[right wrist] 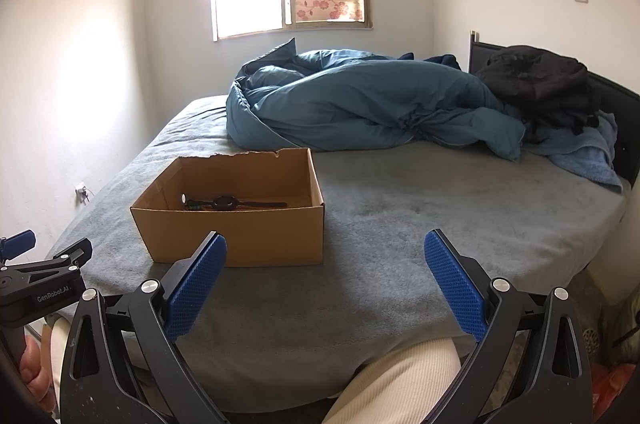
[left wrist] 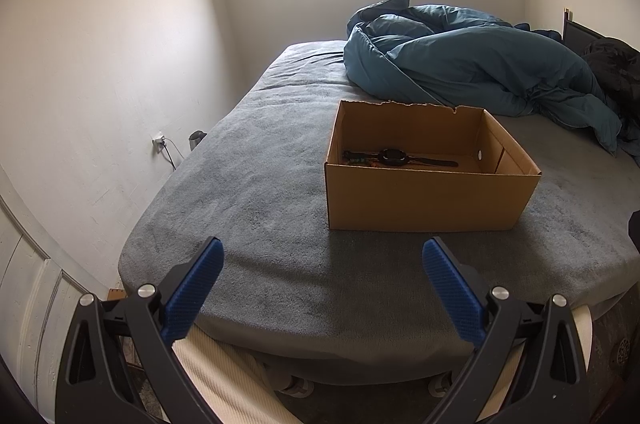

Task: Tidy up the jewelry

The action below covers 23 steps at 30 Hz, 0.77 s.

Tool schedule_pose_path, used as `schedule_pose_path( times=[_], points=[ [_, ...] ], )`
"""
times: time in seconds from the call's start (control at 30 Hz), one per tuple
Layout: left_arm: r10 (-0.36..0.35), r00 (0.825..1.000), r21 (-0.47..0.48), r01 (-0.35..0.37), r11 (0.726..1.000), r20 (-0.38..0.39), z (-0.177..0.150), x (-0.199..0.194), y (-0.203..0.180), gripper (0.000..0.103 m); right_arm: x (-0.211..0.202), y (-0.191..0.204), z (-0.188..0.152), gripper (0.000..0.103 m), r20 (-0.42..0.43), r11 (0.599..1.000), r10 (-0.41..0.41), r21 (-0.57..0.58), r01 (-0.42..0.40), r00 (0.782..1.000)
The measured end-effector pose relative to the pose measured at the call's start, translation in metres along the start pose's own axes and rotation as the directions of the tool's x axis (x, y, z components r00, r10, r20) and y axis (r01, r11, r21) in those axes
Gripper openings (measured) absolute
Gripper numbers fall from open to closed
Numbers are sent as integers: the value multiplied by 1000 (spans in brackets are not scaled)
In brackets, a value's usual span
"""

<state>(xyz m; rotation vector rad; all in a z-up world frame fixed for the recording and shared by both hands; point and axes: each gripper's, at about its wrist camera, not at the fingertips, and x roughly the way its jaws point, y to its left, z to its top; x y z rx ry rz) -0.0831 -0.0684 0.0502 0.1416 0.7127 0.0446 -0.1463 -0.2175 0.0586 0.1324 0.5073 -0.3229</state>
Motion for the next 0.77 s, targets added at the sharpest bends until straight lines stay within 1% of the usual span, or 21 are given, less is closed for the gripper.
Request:
schedule_pose_path(
  times=[0.77],
  points=[
    [0,1000,-6,0,1000,-8,2,-2,1,98,0,4,3,95,-3,1000,0,0,0,1000]
  ],
)
